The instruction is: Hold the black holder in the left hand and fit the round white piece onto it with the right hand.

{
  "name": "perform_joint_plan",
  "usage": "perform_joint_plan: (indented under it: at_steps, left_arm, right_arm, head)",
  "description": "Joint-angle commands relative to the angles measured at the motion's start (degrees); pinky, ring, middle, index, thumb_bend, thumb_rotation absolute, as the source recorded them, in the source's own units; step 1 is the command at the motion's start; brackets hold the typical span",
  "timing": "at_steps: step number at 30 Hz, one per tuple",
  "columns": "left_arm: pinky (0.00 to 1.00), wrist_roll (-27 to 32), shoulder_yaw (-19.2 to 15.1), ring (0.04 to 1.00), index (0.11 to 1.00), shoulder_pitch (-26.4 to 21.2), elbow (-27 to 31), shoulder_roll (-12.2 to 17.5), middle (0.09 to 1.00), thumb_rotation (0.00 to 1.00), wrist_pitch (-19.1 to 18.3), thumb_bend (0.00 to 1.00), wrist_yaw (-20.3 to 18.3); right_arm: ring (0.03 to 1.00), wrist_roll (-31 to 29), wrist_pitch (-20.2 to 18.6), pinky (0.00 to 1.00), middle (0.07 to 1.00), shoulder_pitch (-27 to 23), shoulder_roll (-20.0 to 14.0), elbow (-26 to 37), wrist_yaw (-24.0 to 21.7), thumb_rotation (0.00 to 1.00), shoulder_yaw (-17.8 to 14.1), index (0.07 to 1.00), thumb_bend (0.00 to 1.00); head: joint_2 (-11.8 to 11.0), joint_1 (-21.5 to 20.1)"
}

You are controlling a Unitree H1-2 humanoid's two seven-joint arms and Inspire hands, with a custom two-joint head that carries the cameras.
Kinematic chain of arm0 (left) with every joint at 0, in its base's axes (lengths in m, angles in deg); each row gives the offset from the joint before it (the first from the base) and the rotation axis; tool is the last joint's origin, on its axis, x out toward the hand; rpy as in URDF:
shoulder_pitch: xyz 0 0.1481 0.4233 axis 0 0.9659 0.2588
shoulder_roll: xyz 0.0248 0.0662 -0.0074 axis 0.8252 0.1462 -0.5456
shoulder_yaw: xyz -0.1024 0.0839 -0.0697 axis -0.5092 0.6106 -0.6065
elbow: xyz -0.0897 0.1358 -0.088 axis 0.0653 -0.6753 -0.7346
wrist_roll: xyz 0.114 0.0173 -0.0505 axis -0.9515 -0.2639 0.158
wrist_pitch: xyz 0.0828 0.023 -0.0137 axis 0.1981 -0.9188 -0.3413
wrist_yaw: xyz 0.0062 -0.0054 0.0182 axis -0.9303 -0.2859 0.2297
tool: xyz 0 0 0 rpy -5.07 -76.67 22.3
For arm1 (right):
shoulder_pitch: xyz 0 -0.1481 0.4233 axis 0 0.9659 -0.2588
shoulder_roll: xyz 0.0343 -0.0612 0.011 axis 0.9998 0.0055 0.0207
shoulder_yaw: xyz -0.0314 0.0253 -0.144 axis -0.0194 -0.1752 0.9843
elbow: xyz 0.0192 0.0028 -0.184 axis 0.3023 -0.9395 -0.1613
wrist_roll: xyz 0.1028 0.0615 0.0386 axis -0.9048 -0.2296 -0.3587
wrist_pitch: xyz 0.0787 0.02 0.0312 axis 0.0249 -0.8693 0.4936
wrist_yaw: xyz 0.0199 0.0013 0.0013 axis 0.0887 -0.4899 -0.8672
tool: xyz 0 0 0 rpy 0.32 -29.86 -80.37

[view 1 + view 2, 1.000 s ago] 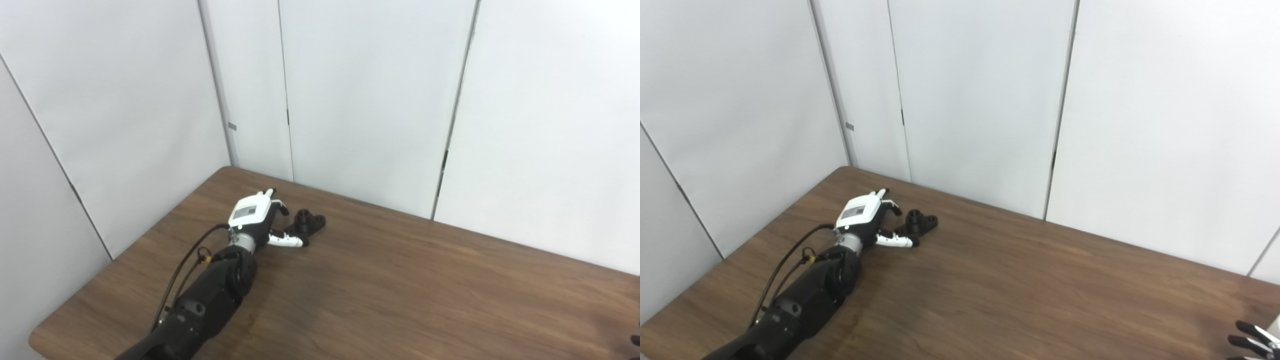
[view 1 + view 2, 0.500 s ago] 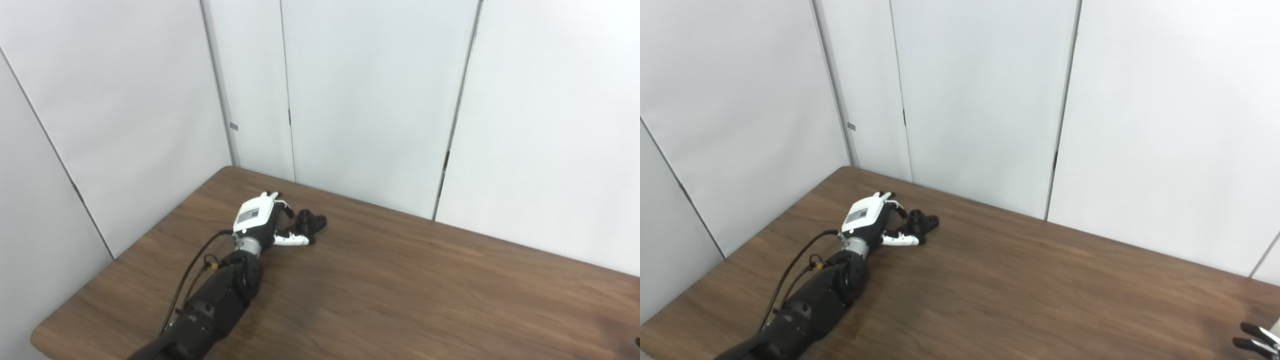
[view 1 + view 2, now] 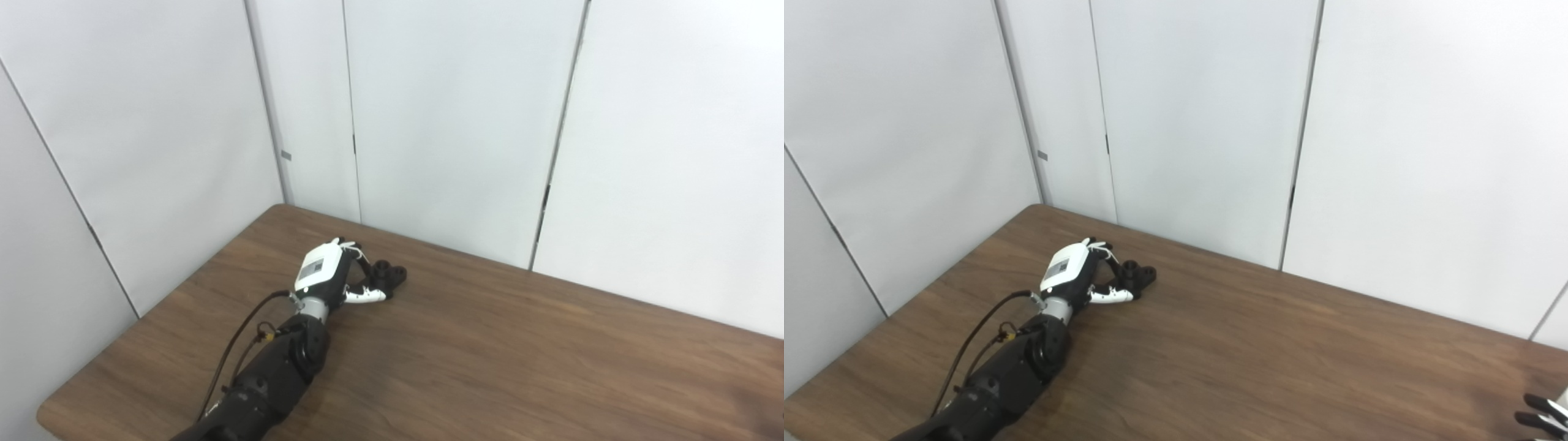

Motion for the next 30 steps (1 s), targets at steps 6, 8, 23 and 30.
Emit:
perform_joint_plan:
  at_steps: [6, 8, 23, 30]
  left_arm:
    - [0.96, -0.27, 1.25, 0.954, 0.482, -0.06, 0.08, 0.08, 0.858, 0.07, 1.77, 0.52, -0.55]
    - [0.97, 0.81, 1.01, 0.957, 0.482, 0.49, 0.9, -0.15, 0.861, 0.07, 2.53, 0.52, -1.53]
    - [0.94, 6.63, 6.95, 1.0, 0.486, 3.07, 5.05, -2.09, 0.957, 0.07, 16.9, 0.52, -13.51]
    - [0.94, 5.95, 10.14, 1.0, 0.487, 2.86, 6.18, -3.2, 0.97, 0.08, 21.62, 0.52, -16.81]
  right_arm:
    - [0.557, -0.3, 0.53, 0.46, 0.693, -0.92, -0.67, 2.15, 0.5, 0.13, -0.88, 0.765, 0.49]
    - [0.55, -0.1, 0.23, 0.46, 0.688, -0.91, -0.44, 2.55, 0.57, 0.15, -0.84, 0.762, 0.5]
    - [0.542, 0.5, -0.86, 0.46, 0.677, -2.32, 0.91, 4.1, 0.86, 0.05, -0.49, 0.748, 0.52]
    - [0.549, 1.91, -2.8, 0.49, 0.669, -3.27, 1.9, 6.21, 1.17, 0.0, -0.31, 0.738, 0.55]
  head:
    - [0.35, -0.75]
    - [0.49, -1.2]
    - [1.77, -6.83]
    - [3.15, -13.53]
